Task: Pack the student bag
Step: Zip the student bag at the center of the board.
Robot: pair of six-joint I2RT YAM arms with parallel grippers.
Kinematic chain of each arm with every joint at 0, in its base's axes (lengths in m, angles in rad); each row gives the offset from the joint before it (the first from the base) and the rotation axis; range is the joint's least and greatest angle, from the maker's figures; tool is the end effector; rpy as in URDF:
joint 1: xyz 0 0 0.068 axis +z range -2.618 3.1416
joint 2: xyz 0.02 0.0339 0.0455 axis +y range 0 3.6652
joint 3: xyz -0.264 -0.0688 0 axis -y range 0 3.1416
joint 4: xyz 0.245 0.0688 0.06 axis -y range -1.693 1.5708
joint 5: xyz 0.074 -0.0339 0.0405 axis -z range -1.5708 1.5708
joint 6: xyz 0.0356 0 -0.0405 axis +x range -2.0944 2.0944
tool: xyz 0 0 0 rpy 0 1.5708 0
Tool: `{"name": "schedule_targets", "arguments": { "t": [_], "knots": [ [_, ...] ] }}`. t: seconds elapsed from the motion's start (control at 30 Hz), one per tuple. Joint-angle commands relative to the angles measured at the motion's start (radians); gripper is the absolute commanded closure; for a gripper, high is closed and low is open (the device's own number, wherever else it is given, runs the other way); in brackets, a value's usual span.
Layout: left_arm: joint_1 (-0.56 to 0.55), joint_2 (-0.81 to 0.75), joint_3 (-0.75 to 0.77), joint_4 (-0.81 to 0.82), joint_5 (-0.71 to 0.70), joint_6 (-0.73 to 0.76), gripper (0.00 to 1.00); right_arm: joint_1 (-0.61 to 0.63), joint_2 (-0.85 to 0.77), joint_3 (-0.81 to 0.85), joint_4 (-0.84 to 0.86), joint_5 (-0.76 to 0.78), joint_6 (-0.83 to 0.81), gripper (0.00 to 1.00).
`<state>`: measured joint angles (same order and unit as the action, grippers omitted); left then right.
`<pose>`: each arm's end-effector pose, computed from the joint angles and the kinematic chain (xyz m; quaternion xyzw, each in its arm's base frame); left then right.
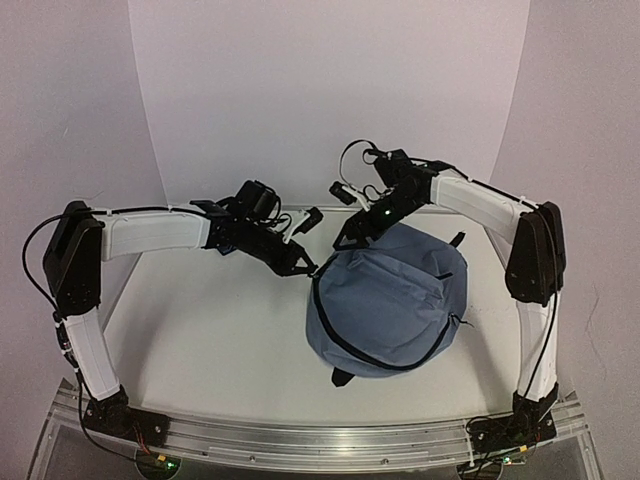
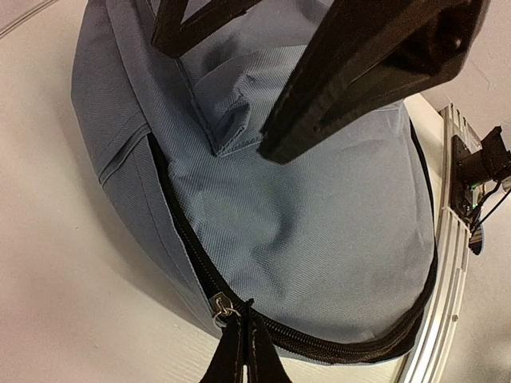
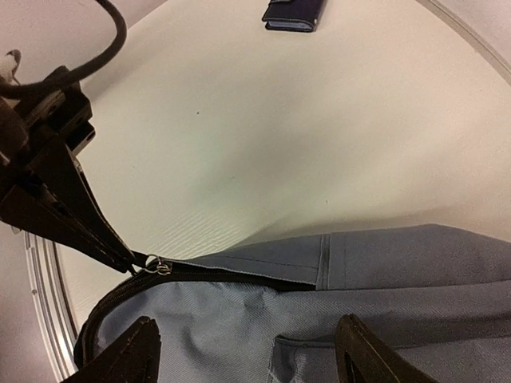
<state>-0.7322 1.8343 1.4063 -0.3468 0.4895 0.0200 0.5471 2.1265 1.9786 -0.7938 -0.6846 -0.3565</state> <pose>0.2951 -0.2878 0.2475 0.4158 0.7974 -0.3404 0.2746 0.3899 0.2638 0.2789 -0.4845 0.7606 0.3455 0.2597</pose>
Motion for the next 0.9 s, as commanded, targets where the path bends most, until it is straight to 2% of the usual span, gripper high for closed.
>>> {"name": "schedule_targets", "arguments": {
  "t": [0.0,0.3,0.57,0.87],
  "knots": [
    [0.005,-0.08,-0.024,0.084,-0.003,-0.041,1.0,0.021,0.043,0.039,0.004,-0.062,-0.181,0.25],
    [0.014,-0.083,-0.047,0.108,0.012,-0.042,1.0,0.025,0.121,0.067,0.006,-0.123,-0.394,0.24],
    [0.016,-0.09,-0.063,0.123,0.011,-0.04,1.0,0.031,0.197,0.134,0.007,-0.135,-0.466,0.23],
    [0.022,-0.109,-0.084,0.136,0.005,-0.045,1.0,0.031,0.236,0.16,0.005,-0.152,-0.481,0.45]
  ]
}}
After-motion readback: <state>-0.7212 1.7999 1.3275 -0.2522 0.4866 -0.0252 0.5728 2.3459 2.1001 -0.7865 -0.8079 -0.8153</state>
